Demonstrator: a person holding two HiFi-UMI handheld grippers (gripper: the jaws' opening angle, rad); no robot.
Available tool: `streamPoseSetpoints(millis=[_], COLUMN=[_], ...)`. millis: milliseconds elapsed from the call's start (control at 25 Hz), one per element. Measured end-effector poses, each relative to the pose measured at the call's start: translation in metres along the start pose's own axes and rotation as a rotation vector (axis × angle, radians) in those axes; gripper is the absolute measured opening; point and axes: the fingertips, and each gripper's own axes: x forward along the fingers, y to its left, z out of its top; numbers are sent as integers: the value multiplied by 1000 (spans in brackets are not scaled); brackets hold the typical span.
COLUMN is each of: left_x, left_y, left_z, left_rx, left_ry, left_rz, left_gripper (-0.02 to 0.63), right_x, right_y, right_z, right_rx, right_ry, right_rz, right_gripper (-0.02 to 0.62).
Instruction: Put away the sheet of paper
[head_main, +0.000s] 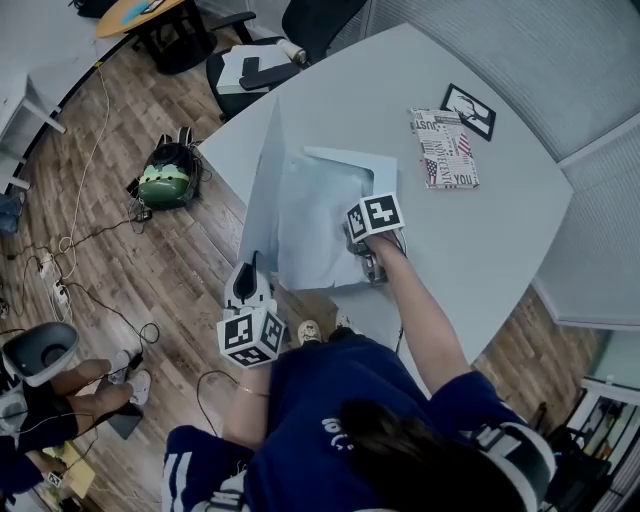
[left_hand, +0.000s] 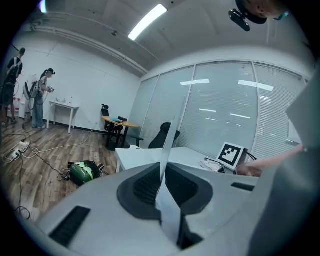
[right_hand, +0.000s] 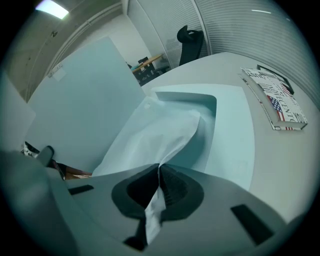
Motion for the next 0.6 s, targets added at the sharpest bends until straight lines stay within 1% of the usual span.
streamPoseSetpoints(millis=[80, 240, 440, 600], left_x=[1, 1, 0, -1], left_y=[0, 0, 0, 0], left_z=[0, -5, -4, -5], left_rx=[-5, -4, -1, 3], left_ry=[-3, 0, 2, 4], left_rz=[-3, -13, -22, -29], left_gripper=[33, 33, 34, 33], right_x=[2, 0, -6, -9], right_y=[-4, -14, -27, -33], right_z=[0, 16, 30, 40], right_rx=[-5, 38, 107, 155], right_ry=[-1, -80, -151, -213], right_rz=[-22, -48, -81, -90], right_gripper=[12, 11, 11, 11])
